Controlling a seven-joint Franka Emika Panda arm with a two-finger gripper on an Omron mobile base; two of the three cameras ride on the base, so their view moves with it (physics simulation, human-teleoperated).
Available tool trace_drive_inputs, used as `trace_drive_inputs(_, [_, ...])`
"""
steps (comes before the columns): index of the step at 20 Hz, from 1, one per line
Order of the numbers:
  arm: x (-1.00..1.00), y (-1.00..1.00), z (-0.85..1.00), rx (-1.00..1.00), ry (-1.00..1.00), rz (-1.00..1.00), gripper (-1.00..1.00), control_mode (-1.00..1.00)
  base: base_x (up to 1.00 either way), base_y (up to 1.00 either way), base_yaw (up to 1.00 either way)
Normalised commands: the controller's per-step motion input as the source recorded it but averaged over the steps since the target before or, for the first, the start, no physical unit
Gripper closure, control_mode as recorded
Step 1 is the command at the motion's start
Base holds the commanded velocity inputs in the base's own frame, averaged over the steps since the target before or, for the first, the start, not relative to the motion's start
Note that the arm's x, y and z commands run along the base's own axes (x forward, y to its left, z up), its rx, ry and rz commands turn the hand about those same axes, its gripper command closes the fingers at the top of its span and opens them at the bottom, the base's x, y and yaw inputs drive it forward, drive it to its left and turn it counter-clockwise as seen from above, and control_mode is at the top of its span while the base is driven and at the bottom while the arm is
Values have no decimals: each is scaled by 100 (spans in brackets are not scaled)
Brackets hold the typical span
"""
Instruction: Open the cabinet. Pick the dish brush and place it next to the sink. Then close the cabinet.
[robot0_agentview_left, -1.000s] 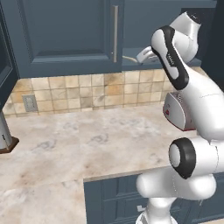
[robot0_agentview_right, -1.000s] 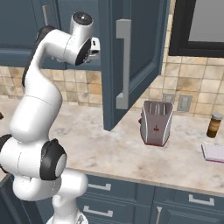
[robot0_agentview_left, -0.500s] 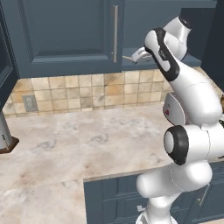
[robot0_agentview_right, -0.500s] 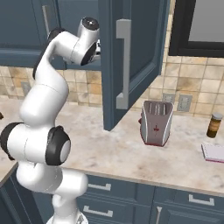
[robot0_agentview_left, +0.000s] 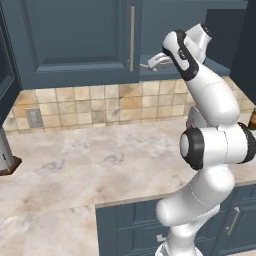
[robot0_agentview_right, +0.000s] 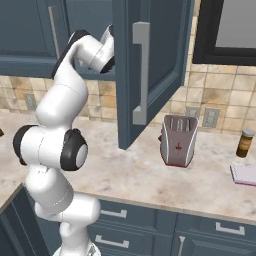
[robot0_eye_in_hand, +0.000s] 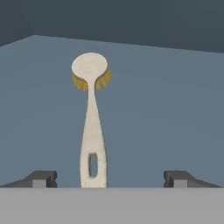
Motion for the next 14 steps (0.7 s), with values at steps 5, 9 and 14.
trace_drive_inputs(5, [38, 1, -22, 1, 0, 8, -100, -100, 0, 0, 0])
trace_drive_inputs(9, [2, 32, -49, 0, -4, 5, -100, -100, 0, 0, 0])
trace_drive_inputs(14, [5, 48, -59, -2, -1, 3, -100, -100, 0, 0, 0])
